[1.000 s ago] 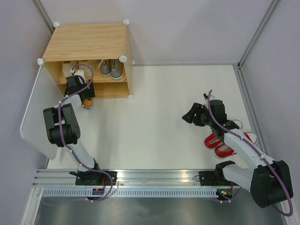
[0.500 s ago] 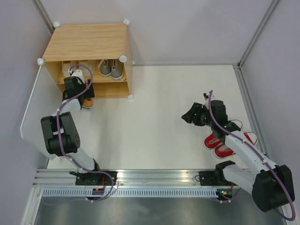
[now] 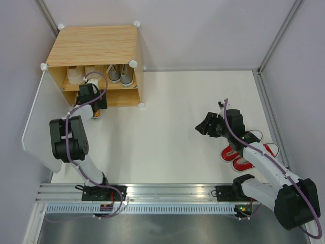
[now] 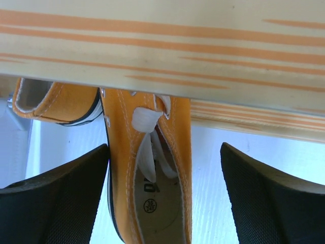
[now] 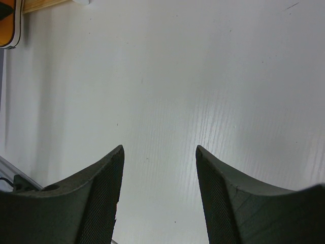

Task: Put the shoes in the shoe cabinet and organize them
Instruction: Place the shoe in the shoe cabinet.

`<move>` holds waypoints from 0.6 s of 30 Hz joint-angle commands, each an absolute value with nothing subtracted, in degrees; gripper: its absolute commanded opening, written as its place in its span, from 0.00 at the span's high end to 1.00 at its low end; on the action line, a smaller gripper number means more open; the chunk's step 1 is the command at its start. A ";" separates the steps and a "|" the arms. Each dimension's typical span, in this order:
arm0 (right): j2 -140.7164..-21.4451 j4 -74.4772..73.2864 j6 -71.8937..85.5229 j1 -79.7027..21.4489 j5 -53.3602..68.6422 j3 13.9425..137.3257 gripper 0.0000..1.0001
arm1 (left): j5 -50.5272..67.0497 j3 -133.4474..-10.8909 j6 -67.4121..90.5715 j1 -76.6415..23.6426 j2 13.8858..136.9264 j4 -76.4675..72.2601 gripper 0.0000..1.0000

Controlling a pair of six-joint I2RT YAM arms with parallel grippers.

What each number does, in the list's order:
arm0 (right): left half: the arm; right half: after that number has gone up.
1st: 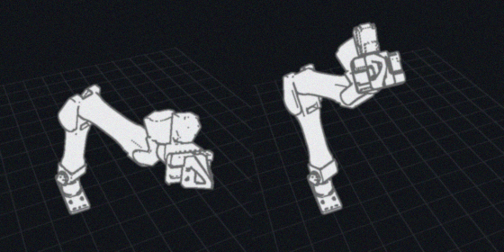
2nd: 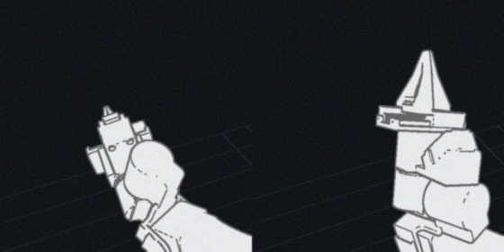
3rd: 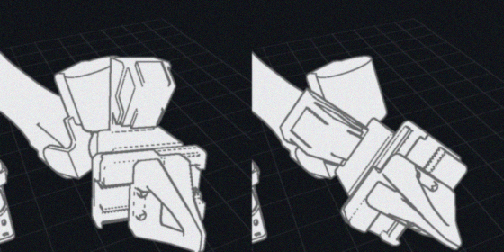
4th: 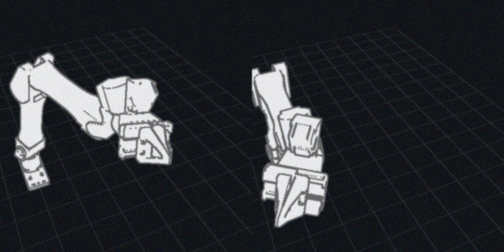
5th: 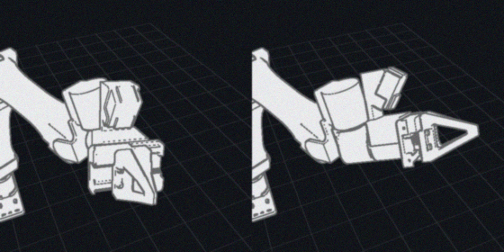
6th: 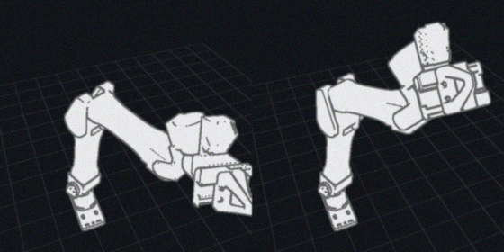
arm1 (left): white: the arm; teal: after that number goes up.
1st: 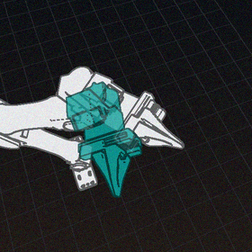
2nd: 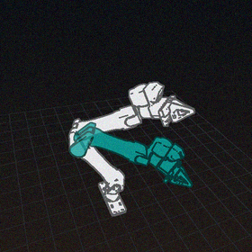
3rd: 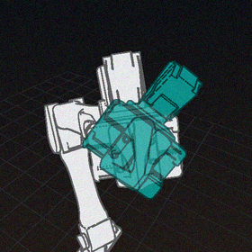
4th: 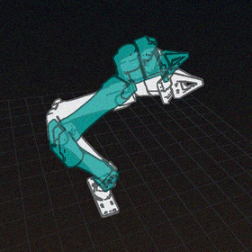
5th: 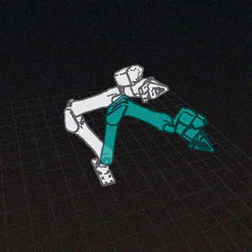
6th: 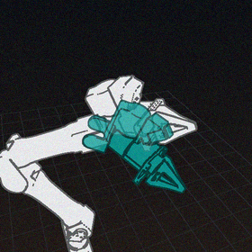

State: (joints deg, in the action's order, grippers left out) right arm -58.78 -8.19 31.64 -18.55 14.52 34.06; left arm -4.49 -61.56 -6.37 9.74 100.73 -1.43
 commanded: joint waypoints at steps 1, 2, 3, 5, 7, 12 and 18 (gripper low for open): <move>-58.27 -7.03 30.67 -18.90 13.62 35.42 0.36 | -11.75 -64.07 -9.14 7.65 102.65 1.49 0.09; -58.36 -7.12 30.67 -18.90 13.45 35.33 0.37 | -13.26 -64.25 -9.14 7.39 103.00 1.76 0.10; -58.36 -7.12 30.67 -18.90 13.53 35.33 0.37 | -14.40 -64.34 -8.97 7.30 103.18 1.76 0.10; -58.45 -7.12 30.67 -18.90 13.45 35.33 0.37 | -16.26 -64.25 -8.96 7.29 103.36 1.67 0.11; -58.54 -7.03 30.67 -18.90 13.45 35.33 0.37 | -16.52 -63.99 -9.23 7.29 103.62 1.14 0.13; -58.80 -7.03 30.50 -18.90 13.10 35.33 0.37 | -16.78 -63.81 -9.31 7.12 104.32 0.35 0.25; -58.80 -7.03 30.50 -18.90 12.92 35.33 0.37 | -17.49 -63.46 -10.20 7.12 104.86 0.26 0.44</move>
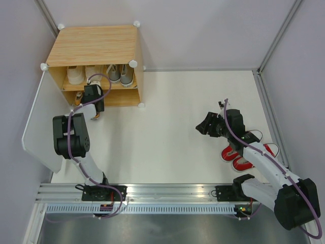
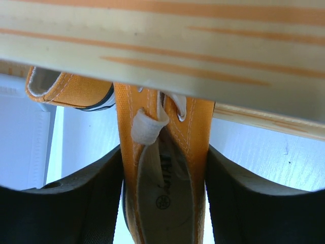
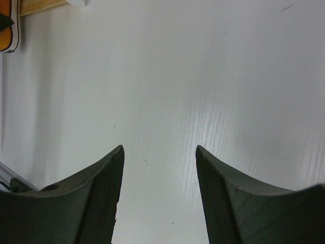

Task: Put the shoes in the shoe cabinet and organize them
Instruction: Place the shoe in the shoe cabinet.

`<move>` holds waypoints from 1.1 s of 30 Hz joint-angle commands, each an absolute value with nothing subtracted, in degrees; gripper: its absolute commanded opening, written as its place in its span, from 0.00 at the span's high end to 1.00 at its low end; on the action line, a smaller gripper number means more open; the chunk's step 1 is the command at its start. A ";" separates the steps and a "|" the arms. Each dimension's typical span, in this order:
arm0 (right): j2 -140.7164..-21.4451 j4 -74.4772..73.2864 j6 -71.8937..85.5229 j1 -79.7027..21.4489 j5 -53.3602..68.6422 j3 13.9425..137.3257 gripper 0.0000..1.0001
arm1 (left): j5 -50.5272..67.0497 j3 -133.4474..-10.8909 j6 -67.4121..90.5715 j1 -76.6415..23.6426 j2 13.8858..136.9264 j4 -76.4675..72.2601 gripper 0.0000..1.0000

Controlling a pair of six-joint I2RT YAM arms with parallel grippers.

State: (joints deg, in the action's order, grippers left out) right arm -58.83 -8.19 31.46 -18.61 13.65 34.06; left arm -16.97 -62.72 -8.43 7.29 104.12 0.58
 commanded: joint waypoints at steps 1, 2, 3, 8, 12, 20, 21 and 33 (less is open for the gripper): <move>-58.80 -7.12 30.41 -18.90 12.75 35.33 0.37 | -17.23 -63.20 -10.11 7.12 104.51 0.18 0.47; -58.71 -7.12 30.41 -18.90 12.66 35.33 0.37 | -17.05 -62.76 -9.85 7.12 103.89 -1.30 0.50; -58.71 -7.03 30.41 -18.90 12.74 35.33 0.37 | -16.09 -62.67 -9.76 7.12 103.63 -1.41 0.55; -58.45 -7.03 30.41 -19.16 12.57 35.33 0.37 | -10.56 -59.42 -11.16 7.29 100.38 -4.38 0.79; -58.27 -7.12 30.41 -19.60 12.39 35.42 0.37 | -2.75 -59.67 -12.39 7.64 98.35 -3.52 0.78; -57.92 -7.56 30.24 -20.30 11.87 35.60 0.37 | 2.90 -61.79 -9.50 12.21 97.29 -0.79 0.71; -57.92 -7.65 30.23 -20.39 11.78 35.60 0.37 | 1.94 -61.61 -9.14 12.56 97.29 -1.05 0.69; -58.27 -7.65 30.06 -20.39 11.51 35.60 0.37 | -3.78 -63.98 -8.70 13.97 99.40 -1.14 0.26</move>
